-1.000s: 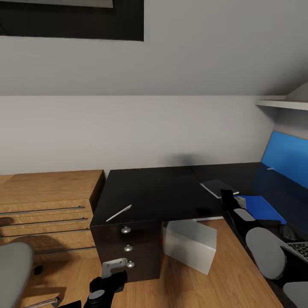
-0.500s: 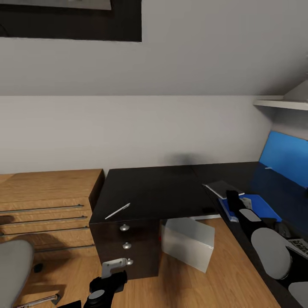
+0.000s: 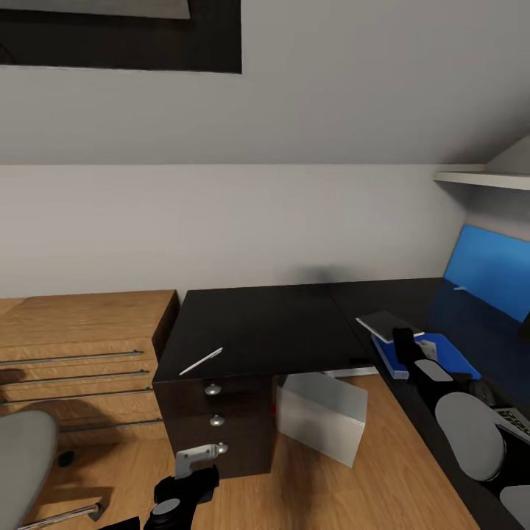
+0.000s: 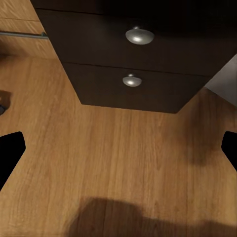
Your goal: In the bedroom, organize the workspace by keeping the computer under the desk, ensuring the monitor is on the desk, placing the keyboard on the desk next to the monitor, placing the mouse on the desk next to the keyboard, moving the folder from the swivel chair onto the desk next to the mouse, stacking the notebook on top of the folder with the pen on top of the notebook, and positioning the swivel chair next to the desk.
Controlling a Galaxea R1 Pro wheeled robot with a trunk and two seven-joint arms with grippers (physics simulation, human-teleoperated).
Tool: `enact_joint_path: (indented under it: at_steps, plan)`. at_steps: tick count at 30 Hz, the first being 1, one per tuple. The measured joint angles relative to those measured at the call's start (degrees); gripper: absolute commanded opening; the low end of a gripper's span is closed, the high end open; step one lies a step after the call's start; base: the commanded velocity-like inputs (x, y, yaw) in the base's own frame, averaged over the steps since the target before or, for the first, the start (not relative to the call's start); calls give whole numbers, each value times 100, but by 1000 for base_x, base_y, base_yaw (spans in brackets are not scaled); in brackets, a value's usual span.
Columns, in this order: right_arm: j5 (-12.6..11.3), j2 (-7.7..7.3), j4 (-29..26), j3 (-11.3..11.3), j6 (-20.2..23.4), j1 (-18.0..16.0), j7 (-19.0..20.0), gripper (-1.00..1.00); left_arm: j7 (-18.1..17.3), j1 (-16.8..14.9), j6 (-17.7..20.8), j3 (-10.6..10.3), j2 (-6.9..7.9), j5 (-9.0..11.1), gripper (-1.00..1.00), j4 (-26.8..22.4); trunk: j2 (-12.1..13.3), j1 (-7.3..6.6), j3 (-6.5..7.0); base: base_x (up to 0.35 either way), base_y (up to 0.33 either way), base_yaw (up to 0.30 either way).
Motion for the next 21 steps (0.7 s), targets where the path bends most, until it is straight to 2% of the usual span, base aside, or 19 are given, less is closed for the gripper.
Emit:
enact_joint_path:
  at_steps: [11, 21]
  plan:
    - [-2, 36, 19, -10, -39, 0, -4, -100, -6, -1, 6, -8, -15, -14, 100, -2, 0, 0, 0, 0, 0, -18]
    - [-2, 31, 20, -11, -39, 0, -22, -100, -8, 0, 8, -9, -10, -10, 100, -2, 0, 0, 0, 0, 0, -211]
